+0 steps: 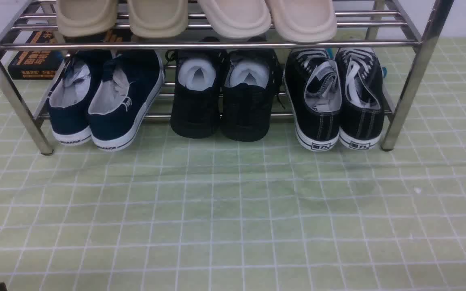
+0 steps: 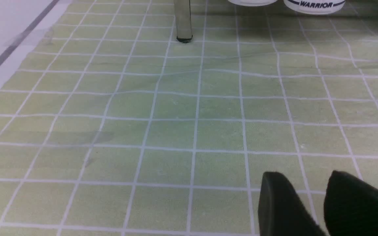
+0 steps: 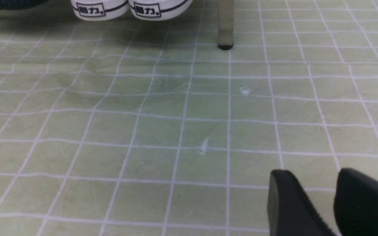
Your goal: Take the shoes off the shelf with your hand from the green coffee tablecloth.
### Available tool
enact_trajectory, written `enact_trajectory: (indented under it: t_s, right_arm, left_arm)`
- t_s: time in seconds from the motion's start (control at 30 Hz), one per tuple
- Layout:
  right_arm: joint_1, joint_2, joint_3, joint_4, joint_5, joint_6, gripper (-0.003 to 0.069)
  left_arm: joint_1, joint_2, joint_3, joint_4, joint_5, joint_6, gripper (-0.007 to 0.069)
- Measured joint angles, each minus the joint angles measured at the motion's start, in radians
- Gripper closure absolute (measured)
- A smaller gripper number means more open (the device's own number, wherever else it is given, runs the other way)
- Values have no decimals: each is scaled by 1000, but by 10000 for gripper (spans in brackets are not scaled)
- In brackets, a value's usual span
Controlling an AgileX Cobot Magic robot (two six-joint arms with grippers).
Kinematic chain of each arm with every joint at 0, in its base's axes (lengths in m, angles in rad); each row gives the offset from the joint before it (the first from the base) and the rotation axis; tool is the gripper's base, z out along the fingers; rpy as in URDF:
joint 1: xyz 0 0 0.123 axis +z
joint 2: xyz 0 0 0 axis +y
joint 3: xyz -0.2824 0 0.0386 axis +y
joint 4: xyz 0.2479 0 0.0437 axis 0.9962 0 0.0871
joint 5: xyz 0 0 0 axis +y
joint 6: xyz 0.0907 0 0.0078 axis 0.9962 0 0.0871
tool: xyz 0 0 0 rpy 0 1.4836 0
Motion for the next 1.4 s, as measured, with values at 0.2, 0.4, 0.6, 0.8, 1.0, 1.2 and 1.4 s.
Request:
enact_trajectory:
  t_s: [0.2,0.4,0.6,0.8,1.0,1.2,1.4]
  right_arm:
    - [0,0,0,0,0,0,422]
    - [0,0,0,0,0,0,422]
    - [0,0,0,0,0,0,422]
    - [0,0,0,0,0,0,422]
    - [0,0,0,0,0,0,422]
    - [0,0,0,45,0,46,421]
    - [0,0,5,429,-9,282,421]
  left_arm:
    - [0,0,0,0,0,0,385]
    - [0,0,0,0,0,0,385]
    - [0,0,0,0,0,0,385]
    - [0,0,0,0,0,0,385]
    - [0,0,0,0,0,0,385]
    - [0,0,0,0,0,0,385]
    - [0,0,0,0,0,0,385]
